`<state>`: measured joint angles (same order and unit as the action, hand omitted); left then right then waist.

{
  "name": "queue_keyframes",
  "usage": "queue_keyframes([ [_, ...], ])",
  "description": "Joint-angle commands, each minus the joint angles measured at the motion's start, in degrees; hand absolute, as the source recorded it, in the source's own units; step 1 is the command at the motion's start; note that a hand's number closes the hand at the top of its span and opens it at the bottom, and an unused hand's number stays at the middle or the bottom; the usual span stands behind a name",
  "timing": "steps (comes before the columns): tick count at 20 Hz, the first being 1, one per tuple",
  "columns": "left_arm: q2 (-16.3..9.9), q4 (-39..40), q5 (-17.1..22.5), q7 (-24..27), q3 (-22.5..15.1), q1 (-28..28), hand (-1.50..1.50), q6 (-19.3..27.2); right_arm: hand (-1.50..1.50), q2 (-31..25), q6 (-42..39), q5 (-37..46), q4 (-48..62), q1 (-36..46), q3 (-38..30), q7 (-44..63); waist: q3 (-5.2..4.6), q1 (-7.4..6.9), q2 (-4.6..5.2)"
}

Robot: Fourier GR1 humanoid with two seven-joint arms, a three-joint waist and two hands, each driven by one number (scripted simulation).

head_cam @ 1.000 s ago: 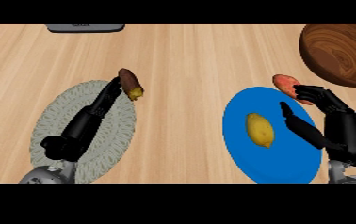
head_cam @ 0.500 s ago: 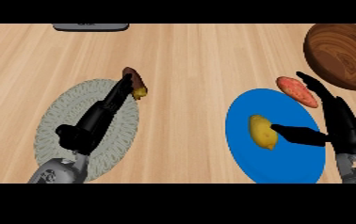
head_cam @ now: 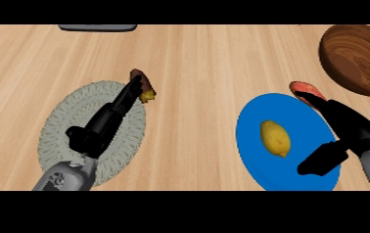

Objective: Pick the lemon from the plate and place it in the bowl

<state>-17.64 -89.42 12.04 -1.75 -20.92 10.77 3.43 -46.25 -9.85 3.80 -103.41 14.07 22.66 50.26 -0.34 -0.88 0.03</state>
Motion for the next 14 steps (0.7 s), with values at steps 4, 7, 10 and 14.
queue_keyframes([
  [4,1.2,3.8,0.1,-0.8,1.6,4.0,0.0,-1.2,-1.5,4.0,-11.4,-14.1,0.8,12.9,1.8,21.9,0.18,0.05,0.21],
  [7,1.5,-0.3,-1.8,-0.7,-0.4,-0.2,0.0,0.2,-1.5,4.0,-11.6,-17.9,2.0,15.8,2.7,26.0,0.19,-0.39,-0.03],
  [10,2.6,4.1,-1.8,1.8,1.3,1.0,0.0,-0.5,-1.5,7.1,-9.1,-15.2,4.4,16.6,5.9,24.8,0.24,0.27,0.12],
  [14,1.2,3.4,-1.9,1.7,2.3,1.4,0.0,-2.6,-1.5,7.6,-9.0,-16.0,5.3,20.9,5.7,27.8,0.25,0.41,-0.02],
])
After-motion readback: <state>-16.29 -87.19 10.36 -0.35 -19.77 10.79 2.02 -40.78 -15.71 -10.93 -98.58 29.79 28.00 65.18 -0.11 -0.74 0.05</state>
